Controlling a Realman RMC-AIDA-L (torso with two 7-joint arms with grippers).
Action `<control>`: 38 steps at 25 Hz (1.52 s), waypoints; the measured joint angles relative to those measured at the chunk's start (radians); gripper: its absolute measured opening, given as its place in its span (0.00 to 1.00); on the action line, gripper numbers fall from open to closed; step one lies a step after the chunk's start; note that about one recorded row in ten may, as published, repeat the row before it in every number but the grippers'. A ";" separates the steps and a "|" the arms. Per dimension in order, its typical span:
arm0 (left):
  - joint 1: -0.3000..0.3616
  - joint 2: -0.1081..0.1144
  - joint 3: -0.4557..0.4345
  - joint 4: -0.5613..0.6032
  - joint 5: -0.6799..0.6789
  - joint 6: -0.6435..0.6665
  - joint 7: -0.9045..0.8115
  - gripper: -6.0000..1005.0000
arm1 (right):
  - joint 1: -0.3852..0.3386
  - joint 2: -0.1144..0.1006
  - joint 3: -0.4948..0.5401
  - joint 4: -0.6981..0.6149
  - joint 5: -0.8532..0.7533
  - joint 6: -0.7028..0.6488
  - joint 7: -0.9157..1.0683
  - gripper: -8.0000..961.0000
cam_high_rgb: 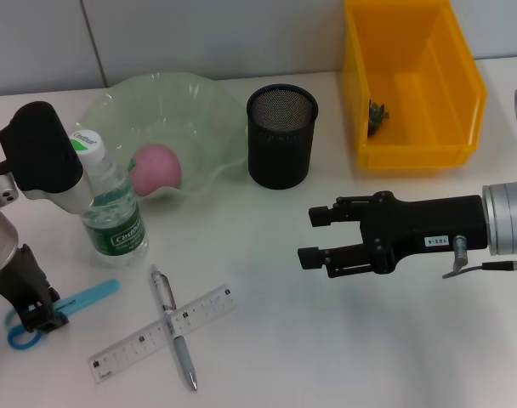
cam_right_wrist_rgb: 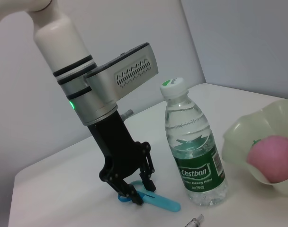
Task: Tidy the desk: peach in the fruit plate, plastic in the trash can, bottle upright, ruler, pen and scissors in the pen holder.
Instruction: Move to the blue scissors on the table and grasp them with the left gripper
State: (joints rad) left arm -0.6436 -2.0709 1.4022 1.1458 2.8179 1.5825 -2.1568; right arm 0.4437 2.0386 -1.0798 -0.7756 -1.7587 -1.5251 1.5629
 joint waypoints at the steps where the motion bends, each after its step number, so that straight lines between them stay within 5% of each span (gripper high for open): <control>1: 0.000 0.000 0.000 0.000 0.000 0.000 0.000 0.33 | 0.000 0.000 0.000 0.000 0.000 0.000 0.000 0.81; 38: -0.019 -0.002 0.003 -0.026 0.009 0.002 0.000 0.32 | 0.004 0.000 0.000 -0.001 0.002 -0.002 -0.001 0.81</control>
State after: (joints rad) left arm -0.6622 -2.0724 1.4050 1.1197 2.8269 1.5847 -2.1567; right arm 0.4476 2.0385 -1.0799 -0.7764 -1.7563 -1.5267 1.5614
